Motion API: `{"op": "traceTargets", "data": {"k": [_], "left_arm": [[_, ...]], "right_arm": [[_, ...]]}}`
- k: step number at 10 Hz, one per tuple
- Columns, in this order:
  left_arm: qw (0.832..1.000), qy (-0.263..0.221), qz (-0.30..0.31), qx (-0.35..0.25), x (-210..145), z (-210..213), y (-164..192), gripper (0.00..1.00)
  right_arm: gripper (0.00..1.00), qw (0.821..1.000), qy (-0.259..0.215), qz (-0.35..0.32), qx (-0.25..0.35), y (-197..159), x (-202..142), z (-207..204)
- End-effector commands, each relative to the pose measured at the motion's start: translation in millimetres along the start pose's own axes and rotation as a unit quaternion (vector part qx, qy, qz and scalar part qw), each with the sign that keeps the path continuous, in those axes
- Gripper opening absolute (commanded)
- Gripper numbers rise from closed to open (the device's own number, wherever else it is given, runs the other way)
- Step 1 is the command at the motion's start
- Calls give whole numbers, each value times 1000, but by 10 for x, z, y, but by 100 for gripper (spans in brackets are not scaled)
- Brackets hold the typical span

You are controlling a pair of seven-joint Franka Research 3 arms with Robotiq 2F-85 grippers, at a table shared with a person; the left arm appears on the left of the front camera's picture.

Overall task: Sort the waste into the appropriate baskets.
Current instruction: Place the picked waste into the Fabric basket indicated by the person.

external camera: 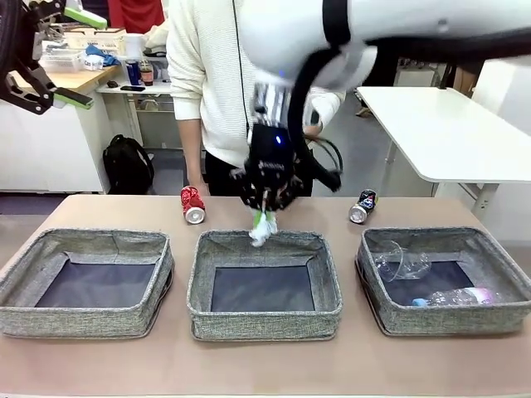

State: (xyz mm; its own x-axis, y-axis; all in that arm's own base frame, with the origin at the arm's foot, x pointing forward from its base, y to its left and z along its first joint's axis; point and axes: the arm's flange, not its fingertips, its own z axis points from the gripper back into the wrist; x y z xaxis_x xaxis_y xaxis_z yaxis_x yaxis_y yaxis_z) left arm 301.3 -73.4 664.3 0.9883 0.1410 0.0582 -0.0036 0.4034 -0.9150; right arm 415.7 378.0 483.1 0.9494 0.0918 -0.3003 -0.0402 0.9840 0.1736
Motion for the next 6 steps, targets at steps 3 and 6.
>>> {"op": "traceTargets", "data": {"k": [3, 6], "left_arm": [[1000, 2, -6, -9, -6, 8, -9, 100], [1000, 2, -6, -9, -6, 8, -9, 100]], "right_arm": [[6, 999, 15, 43, -1, -101, 4, -99], [6, 999, 12, 39, 0, -114, -4, -83]]}}
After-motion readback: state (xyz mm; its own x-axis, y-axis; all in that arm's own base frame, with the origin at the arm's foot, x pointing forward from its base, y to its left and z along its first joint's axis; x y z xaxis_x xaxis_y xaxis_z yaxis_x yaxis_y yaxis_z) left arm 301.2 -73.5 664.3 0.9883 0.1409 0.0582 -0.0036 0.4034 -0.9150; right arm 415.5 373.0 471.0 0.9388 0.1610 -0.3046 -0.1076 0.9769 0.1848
